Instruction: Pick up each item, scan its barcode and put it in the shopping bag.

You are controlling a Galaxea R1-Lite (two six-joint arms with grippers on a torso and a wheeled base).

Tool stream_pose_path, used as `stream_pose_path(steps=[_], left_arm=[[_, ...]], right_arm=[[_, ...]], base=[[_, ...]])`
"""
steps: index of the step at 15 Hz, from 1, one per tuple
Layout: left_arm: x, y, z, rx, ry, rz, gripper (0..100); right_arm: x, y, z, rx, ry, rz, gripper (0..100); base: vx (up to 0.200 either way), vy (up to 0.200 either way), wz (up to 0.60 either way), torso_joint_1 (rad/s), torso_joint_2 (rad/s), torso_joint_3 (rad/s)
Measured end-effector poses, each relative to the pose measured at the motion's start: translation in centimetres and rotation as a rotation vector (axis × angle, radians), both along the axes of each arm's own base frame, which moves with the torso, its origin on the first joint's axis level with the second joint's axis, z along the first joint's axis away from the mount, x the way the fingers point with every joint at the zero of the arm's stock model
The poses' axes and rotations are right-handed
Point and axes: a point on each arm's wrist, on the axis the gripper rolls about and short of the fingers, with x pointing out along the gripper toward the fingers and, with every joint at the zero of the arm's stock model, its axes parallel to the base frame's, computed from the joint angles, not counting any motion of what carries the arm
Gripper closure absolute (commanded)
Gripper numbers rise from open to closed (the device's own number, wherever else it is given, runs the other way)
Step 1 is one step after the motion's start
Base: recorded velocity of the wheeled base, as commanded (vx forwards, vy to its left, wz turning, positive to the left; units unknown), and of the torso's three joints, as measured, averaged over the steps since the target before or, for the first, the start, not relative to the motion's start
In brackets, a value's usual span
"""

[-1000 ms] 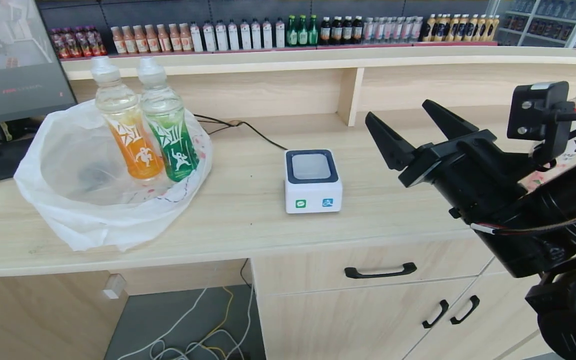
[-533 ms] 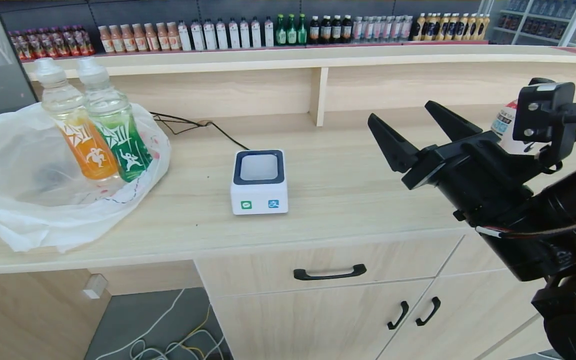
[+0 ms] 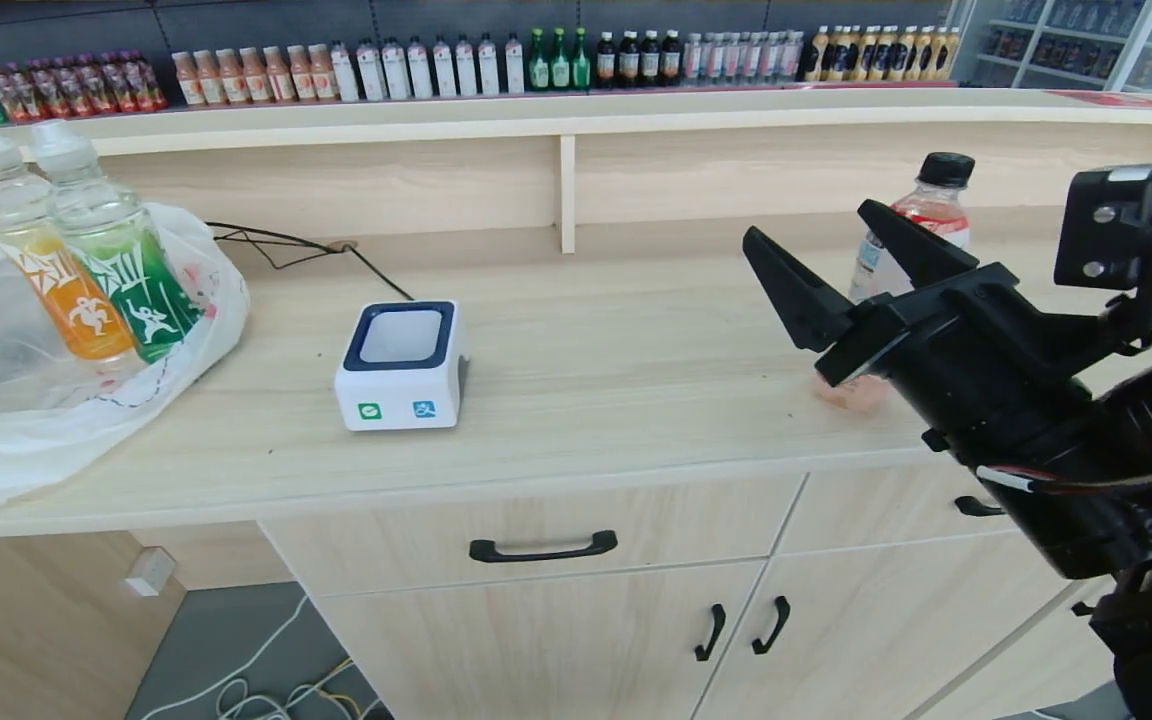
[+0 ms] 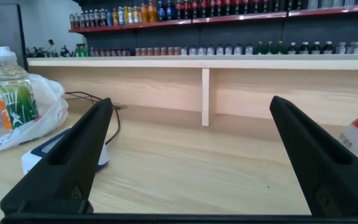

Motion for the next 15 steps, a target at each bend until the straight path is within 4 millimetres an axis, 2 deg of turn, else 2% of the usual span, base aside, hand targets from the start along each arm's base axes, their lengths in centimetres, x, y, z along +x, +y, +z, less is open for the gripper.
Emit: stream_pose_path(steps=[4,10,15], left_arm=[[0.0,0.0,0.0,0.001,0.000,0.000,0],[0.0,0.0,0.0,0.004,0.000,0.000,0],[0.0,0.0,0.0,0.009,0.000,0.000,0]], right_arm=[[-1.8,-0.6,-0.3,-0.008,0.013,0.020,0],[-2.5,-0.4,-0.3,-0.009,0.015,0.046,0],[-1.6,-1.1,-2.4,-0.060,0.086,0.000,0]], base=[[0.000,-0.200,0.00,0.004,0.00,0.004],[0.000,0.000,0.00,0.000,0.00,0.000],[0.000,0.000,0.00,0.000,0.00,0.000]])
